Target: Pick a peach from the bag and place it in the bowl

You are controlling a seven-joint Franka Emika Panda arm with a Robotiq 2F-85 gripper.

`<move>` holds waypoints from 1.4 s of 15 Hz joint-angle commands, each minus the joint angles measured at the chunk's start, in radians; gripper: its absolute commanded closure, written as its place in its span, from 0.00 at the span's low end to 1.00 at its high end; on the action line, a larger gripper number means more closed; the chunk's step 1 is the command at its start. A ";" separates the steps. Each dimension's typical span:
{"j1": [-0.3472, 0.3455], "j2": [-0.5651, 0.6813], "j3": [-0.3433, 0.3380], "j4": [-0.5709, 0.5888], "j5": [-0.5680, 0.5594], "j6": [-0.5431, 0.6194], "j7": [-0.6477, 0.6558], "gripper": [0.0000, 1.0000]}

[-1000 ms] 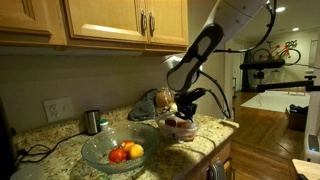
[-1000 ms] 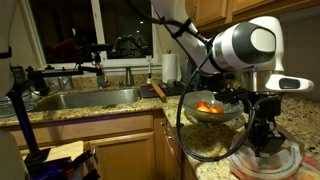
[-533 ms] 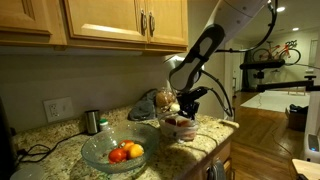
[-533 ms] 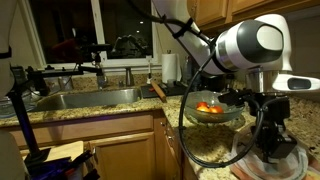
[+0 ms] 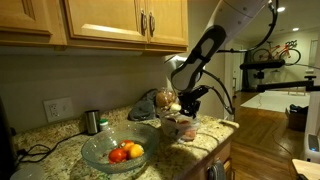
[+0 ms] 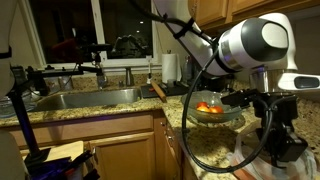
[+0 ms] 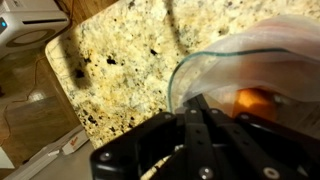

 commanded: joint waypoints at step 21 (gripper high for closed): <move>-0.022 -0.003 0.059 0.045 0.142 0.079 -0.048 1.00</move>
